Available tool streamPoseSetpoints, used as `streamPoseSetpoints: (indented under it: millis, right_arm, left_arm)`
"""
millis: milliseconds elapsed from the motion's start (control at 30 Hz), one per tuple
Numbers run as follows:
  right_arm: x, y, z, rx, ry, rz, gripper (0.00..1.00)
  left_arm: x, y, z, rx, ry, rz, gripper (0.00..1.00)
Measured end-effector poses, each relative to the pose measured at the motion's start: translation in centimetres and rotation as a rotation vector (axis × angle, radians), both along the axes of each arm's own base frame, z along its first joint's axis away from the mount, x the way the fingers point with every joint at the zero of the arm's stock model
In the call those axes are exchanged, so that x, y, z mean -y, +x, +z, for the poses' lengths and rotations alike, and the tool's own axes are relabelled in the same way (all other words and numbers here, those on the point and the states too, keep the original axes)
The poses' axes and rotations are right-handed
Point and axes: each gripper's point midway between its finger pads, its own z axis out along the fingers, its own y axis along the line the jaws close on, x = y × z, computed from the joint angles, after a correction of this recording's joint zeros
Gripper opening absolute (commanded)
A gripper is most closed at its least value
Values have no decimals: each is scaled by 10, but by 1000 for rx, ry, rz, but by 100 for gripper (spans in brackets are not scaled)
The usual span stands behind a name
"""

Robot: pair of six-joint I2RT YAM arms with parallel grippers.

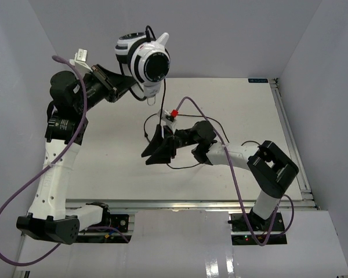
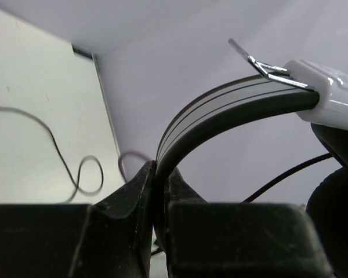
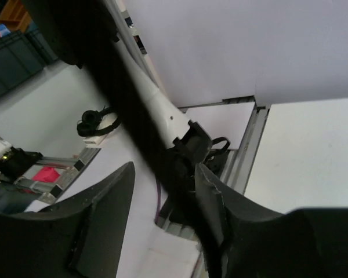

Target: Wrap the headphones

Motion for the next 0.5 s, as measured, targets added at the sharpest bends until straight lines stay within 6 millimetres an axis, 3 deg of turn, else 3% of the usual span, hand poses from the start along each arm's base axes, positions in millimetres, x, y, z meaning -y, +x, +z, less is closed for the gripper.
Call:
streamPoseSetpoints:
  millis: [100, 133, 300, 400, 500]
  right_arm:
    - [15, -10, -18, -25, -31, -22, 11]
    - [21, -13, -22, -24, -37, -36, 8]
    - [33, -8, -12, 103, -68, -148, 8]
    - [23, 17, -3, 216, -135, -267, 8]
    - [17, 51, -4, 389, -273, -419, 8]
  left_arm:
    - [-15, 17, 25, 38, -16, 134, 0]
    - [-22, 21, 33, 52, -24, 184, 0]
    - [-59, 51, 41, 67, -9, 444, 0]
    - [-81, 84, 36, 72, 106, 586, 0]
    - [-93, 126, 6, 40, 292, 661, 0]
